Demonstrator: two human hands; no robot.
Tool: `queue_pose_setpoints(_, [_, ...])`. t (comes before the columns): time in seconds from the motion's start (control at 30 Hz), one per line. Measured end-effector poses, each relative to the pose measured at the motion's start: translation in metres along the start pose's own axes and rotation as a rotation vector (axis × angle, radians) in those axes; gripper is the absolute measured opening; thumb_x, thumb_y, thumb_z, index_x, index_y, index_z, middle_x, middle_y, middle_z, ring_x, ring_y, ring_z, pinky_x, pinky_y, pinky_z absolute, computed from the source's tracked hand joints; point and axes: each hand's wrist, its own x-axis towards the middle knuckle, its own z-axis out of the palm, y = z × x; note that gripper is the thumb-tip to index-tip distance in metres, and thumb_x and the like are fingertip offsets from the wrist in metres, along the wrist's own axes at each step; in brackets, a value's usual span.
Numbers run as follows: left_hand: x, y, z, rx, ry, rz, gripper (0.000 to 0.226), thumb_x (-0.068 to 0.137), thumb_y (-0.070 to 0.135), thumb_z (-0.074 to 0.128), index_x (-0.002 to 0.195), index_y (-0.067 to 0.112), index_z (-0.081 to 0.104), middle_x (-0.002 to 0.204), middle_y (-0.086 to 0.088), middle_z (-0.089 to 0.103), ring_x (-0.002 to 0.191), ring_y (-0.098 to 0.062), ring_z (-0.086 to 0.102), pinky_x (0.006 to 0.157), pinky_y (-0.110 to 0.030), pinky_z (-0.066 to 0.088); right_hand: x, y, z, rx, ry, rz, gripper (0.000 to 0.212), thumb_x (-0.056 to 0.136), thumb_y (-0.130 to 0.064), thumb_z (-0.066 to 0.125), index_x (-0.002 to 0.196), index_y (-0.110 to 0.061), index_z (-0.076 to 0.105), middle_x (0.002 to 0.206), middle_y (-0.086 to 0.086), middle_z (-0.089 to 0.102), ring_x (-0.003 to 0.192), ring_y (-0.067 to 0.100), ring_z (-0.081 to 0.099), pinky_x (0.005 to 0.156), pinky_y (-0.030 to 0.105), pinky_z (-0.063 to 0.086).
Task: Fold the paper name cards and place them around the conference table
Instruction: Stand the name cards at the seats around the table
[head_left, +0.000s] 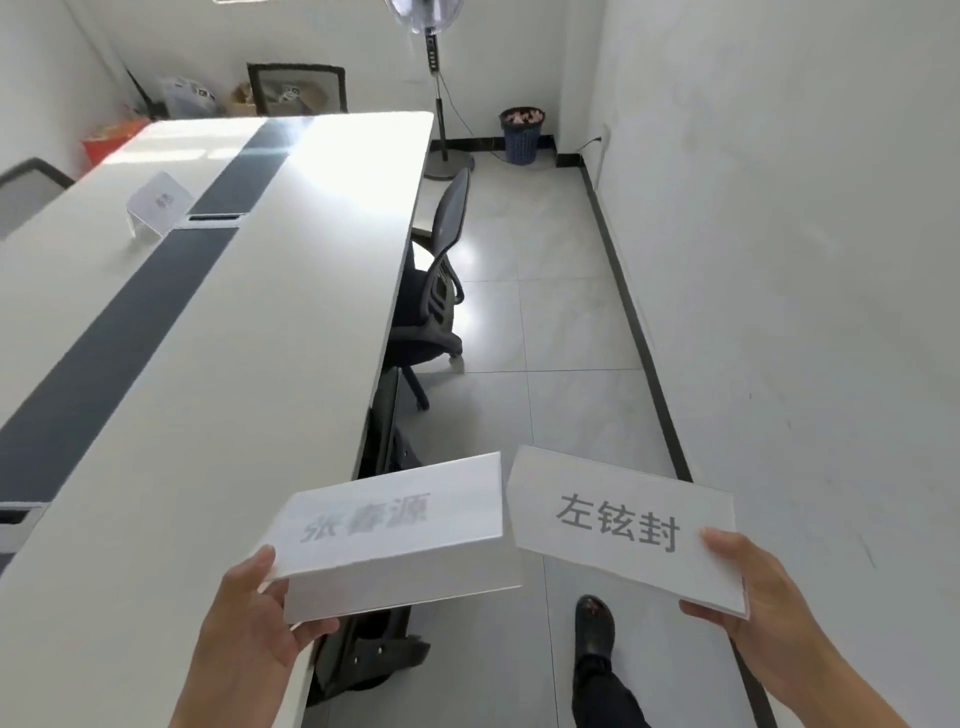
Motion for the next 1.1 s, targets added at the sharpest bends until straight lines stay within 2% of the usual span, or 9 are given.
queue_pose_setpoints(0.23, [0.059, 0.001, 0.053, -0.193, 0.306, 0.07, 0.027, 0.095, 0.03, 0.036, 0.099, 0.017, 0.06, 0.064, -0.002, 0.07, 0.06, -0.02, 0.064, 0.04, -0.028, 0.053, 0.159, -0.097, 0.01, -0.147, -0.159, 0.035, 0.031, 0.087, -0.027, 0.057, 0.105, -0.004, 0.067, 0.102, 0.021, 0.072, 0.086, 0.029, 0.062, 0.064, 0.036, 0.05])
queue_pose_setpoints(0.37, [0.061, 0.007, 0.064, -0.269, 0.48, 0.152, 0.036, 0.096, 0.026, 0.035, 0.086, 0.019, 0.069, 0.066, -0.003, 0.071, 0.051, -0.016, 0.066, 0.04, -0.03, 0.054, 0.226, -0.146, 0.053, -0.248, -0.281, 0.033, 0.021, 0.093, -0.02, 0.05, 0.099, -0.009, 0.067, 0.086, 0.01, 0.075, 0.081, 0.027, 0.061, 0.066, 0.038, 0.05])
queue_pose_setpoints(0.43, [0.06, 0.01, 0.062, -0.305, 0.567, 0.202, 0.048, 0.096, 0.026, 0.034, 0.072, 0.023, 0.076, 0.068, -0.002, 0.072, 0.051, -0.016, 0.066, 0.04, -0.03, 0.053, 0.251, -0.161, 0.086, -0.274, -0.348, 0.033, 0.02, 0.093, -0.018, 0.049, 0.095, -0.012, 0.067, 0.088, 0.009, 0.073, 0.08, 0.025, 0.06, 0.066, 0.039, 0.049])
queue_pose_setpoints(0.57, [0.054, 0.015, 0.052, -0.39, 0.74, 0.28, 0.051, 0.096, 0.024, 0.036, 0.066, 0.025, 0.078, 0.068, 0.001, 0.072, 0.055, -0.015, 0.066, 0.042, -0.028, 0.054, 0.281, -0.166, 0.159, -0.331, -0.49, 0.06, 0.021, 0.093, -0.018, 0.047, 0.095, -0.01, 0.067, 0.087, 0.007, 0.069, 0.078, 0.023, 0.058, 0.065, 0.039, 0.046])
queue_pose_setpoints(0.67, [0.053, 0.022, 0.03, -0.528, 0.858, 0.296, 0.035, 0.093, 0.022, 0.041, 0.077, 0.021, 0.073, 0.075, -0.002, 0.069, 0.072, -0.023, 0.059, 0.046, -0.031, 0.053, 0.289, -0.162, 0.215, -0.384, -0.567, 0.083, 0.021, 0.093, -0.019, 0.049, 0.096, -0.01, 0.068, 0.081, 0.005, 0.072, 0.078, 0.023, 0.059, 0.066, 0.039, 0.047])
queue_pose_setpoints(0.73, [0.053, 0.026, 0.011, -0.634, 0.881, 0.269, 0.021, 0.088, 0.018, 0.045, 0.095, 0.016, 0.065, 0.076, -0.005, 0.069, 0.077, -0.026, 0.057, 0.055, -0.035, 0.053, 0.292, -0.159, 0.249, -0.43, -0.621, 0.09, 0.02, 0.092, -0.02, 0.051, 0.093, -0.011, 0.069, 0.076, 0.002, 0.074, 0.078, 0.023, 0.059, 0.067, 0.039, 0.048])
queue_pose_setpoints(0.8, [0.057, 0.036, -0.006, -0.706, 0.866, 0.265, 0.024, 0.083, 0.016, 0.049, 0.102, 0.014, 0.062, 0.078, -0.008, 0.071, 0.083, -0.028, 0.058, 0.068, -0.042, 0.048, 0.291, -0.16, 0.283, -0.472, -0.679, 0.1, 0.02, 0.092, -0.019, 0.051, 0.092, -0.01, 0.069, 0.074, 0.003, 0.074, 0.076, 0.024, 0.059, 0.066, 0.038, 0.047])
queue_pose_setpoints(0.97, [0.082, 0.054, -0.052, -0.794, 0.942, 0.171, 0.034, 0.076, 0.014, 0.057, 0.109, 0.011, 0.059, 0.1, -0.015, 0.064, 0.095, -0.034, 0.059, 0.087, -0.048, 0.046, 0.304, -0.16, 0.346, -0.546, -0.74, 0.17, 0.017, 0.092, -0.02, 0.053, 0.096, -0.013, 0.068, 0.078, 0.002, 0.075, 0.082, 0.024, 0.06, 0.069, 0.041, 0.048])
queue_pose_setpoints(1.1, [0.115, 0.065, -0.096, -0.803, 1.064, 0.1, 0.015, 0.085, 0.012, 0.056, 0.099, 0.012, 0.061, 0.103, -0.015, 0.059, 0.094, -0.032, 0.058, 0.082, -0.045, 0.048, 0.321, -0.16, 0.394, -0.613, -0.807, 0.21, 0.013, 0.092, -0.017, 0.053, 0.089, -0.016, 0.066, 0.065, -0.003, 0.075, 0.08, 0.023, 0.058, 0.071, 0.041, 0.045])
